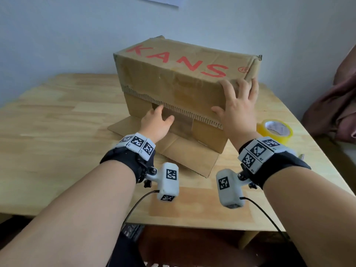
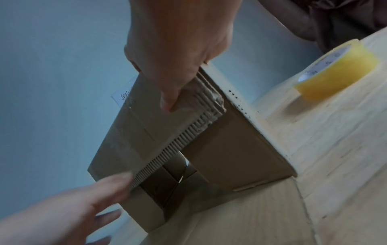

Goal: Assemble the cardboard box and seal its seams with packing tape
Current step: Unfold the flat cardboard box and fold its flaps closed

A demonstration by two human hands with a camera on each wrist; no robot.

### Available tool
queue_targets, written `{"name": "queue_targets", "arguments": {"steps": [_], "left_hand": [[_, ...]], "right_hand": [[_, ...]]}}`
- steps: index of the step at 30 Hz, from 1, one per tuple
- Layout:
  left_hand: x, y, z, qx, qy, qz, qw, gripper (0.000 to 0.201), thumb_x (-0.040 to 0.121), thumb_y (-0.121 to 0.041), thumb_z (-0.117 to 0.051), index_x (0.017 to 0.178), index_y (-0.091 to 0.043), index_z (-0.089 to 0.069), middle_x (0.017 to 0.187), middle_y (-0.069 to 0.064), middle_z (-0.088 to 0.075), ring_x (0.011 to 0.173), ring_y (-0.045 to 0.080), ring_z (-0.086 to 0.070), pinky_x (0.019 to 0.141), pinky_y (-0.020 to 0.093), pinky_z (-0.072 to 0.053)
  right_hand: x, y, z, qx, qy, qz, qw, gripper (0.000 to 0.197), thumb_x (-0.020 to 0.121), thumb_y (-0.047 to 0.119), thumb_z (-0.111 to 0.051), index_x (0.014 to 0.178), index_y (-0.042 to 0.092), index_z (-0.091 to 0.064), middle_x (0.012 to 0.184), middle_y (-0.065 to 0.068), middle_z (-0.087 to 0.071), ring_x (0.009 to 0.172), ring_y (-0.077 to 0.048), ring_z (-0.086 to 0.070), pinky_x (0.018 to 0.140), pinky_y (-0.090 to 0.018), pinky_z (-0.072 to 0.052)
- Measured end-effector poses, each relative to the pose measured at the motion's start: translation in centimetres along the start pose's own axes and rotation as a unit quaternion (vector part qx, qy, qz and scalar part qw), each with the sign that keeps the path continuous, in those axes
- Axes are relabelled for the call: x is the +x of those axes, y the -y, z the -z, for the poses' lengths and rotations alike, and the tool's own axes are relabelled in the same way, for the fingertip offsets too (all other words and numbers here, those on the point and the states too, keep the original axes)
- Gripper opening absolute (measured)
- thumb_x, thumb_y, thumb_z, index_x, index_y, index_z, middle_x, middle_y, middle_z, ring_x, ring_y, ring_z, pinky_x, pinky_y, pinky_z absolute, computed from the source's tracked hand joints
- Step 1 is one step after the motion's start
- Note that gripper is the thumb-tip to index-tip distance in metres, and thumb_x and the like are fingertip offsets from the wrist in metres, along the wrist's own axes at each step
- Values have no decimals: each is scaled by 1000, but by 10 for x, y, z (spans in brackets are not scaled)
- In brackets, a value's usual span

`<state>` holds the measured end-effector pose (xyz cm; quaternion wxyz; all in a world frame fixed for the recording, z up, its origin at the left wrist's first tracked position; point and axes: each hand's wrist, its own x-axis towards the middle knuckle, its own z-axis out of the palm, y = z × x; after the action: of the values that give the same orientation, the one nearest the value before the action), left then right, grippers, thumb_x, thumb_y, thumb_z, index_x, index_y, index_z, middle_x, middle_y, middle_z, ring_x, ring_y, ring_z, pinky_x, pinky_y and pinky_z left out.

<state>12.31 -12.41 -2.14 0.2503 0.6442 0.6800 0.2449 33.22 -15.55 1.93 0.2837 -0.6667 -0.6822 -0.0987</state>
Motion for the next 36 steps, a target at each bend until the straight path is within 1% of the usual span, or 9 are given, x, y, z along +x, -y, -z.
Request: {"name": "queue_targets", "arguments": {"steps": [4, 10, 12, 16, 20, 25, 28, 31, 36], "left_hand": [[4, 22, 0, -35, -30, 153, 987, 75, 90, -44, -55, 150, -20, -17, 155, 16, -10, 141, 36, -17, 113, 51, -25], [4, 38, -2, -147, -28, 262, 954, 95, 88, -35, -63, 150, -9, 5, 143, 17, -39, 123, 35, -47, 102, 42, -43], [4, 37, -6, -233, -50, 278, 931, 92, 88, -30, -65, 148, -4, -1, 136, 16, -46, 116, 31, -55, 96, 35, -48], [6, 31, -8, -368, -78, 265, 888, 55, 90, -17, -63, 133, 3, -35, 89, 7, -56, 88, 26, -66, 79, 31, -58], [-4, 19, -11, -463, 29, 256, 848, 27, 89, -9, -62, 113, -1, -52, 103, 16, -56, 74, 28, -68, 46, 26, -55], [-4, 3, -18, -465, -20, 282, 839, 23, 94, -5, -46, 116, -1, -50, 103, 21, -61, 63, 27, -66, 42, 23, -54], [1, -5, -14, -442, -103, 268, 850, 30, 92, -9, -43, 122, -6, -45, 108, 14, -59, 47, 20, -62, 45, 24, -55], [1, -2, -6, -439, -129, 252, 853, 32, 91, -7, -43, 124, -5, -44, 113, 15, -58, 31, 13, -57, 45, 22, -54], [-17, -3, -7, -452, -136, 250, 846, 34, 89, -6, -48, 123, -2, -47, 115, 14, -60, 35, 13, -60, 42, 19, -51]], "right_hand": [[-2, -2, -4, -2, -9, 7, 1000, 63, 90, 28, -62, 146, 23, -33, 149, -16, -27, 143, -45, -1, 107, -51, -32], [-3, -2, -12, 2, -11, 10, 1000, 70, 88, 27, -65, 148, 23, -30, 150, -14, -26, 143, -46, -2, 110, -49, -30], [-2, -1, -11, 5, -9, 5, 1000, 70, 88, 28, -65, 148, 24, -30, 151, -13, -26, 143, -44, -1, 109, -50, -31], [-2, -2, -8, 5, -11, 5, 1000, 70, 87, 28, -66, 147, 24, -30, 150, -12, -26, 144, -43, -2, 108, -48, -32], [-1, 2, -7, 7, -7, 5, 1000, 72, 86, 27, -67, 147, 25, -29, 149, -10, -26, 144, -41, -2, 106, -46, -37], [2, 0, -4, 12, -12, 21, 1000, 82, 82, 33, -70, 148, 10, -27, 144, -14, -33, 142, -42, -12, 117, -42, -15], [3, 2, 3, 69, -48, 21, 996, 74, 73, 36, -79, 136, 14, -46, 138, -18, -36, 131, -41, -28, 110, -41, -26], [0, 9, 6, 167, -45, 9, 985, 67, 69, 34, -82, 127, 20, -54, 148, -20, -21, 135, -40, -25, 111, -41, -29], [-1, 3, 3, 229, -27, 29, 973, 61, 74, 32, -80, 127, 19, -53, 150, -14, -23, 140, -33, -24, 113, -46, -28]]}}
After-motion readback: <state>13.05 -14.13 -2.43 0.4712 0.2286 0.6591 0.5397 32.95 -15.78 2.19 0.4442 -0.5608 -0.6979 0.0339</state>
